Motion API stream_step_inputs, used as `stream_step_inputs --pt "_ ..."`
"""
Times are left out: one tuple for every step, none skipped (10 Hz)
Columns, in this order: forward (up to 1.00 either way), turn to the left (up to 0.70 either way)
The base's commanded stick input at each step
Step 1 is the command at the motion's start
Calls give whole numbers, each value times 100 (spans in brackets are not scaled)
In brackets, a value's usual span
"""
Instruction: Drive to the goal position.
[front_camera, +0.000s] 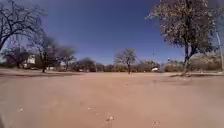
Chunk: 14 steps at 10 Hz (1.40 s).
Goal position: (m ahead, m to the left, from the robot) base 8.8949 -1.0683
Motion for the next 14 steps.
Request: stream_step_inputs --pt "100 0" --pt "100 0" --pt "100 0" --pt "100 0" --pt "100 0" --pt "100 0" --pt "100 0" --pt "100 0" --pt "100 0" --pt "100 0" --pt "100 0" --pt "100 0" --pt "100 0" --pt "100 0"
